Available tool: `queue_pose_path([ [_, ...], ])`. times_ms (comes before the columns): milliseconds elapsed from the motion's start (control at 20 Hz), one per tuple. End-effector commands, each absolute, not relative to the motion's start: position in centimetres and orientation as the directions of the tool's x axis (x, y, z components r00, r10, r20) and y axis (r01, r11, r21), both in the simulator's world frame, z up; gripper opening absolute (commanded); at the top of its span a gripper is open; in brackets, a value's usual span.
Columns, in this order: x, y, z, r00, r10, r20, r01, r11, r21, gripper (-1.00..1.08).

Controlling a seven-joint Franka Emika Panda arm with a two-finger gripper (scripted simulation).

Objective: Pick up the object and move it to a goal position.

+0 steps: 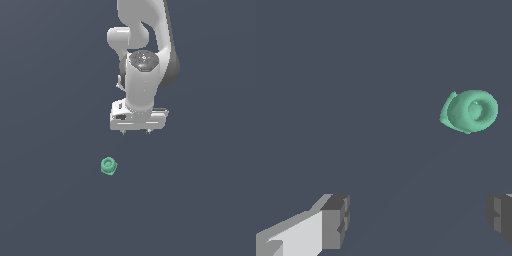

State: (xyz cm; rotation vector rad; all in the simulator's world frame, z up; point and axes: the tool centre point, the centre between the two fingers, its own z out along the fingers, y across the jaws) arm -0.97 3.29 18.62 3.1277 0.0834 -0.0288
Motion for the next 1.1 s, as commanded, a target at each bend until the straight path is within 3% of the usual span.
queue_pose_path([
  [0,-1.0,3.2,18.6,0.998,0.052,-0.019,0.052,-0.999,0.012,1.0],
  [550,0.7,1.4,17.2,1.0,-0.015,-0.016,-0.014,-1.0,0.006,1.0],
  [1050,4.7,-4.5,12.6,0.98,-0.197,-0.008,-0.197,-0.98,-0.002,1.0],
])
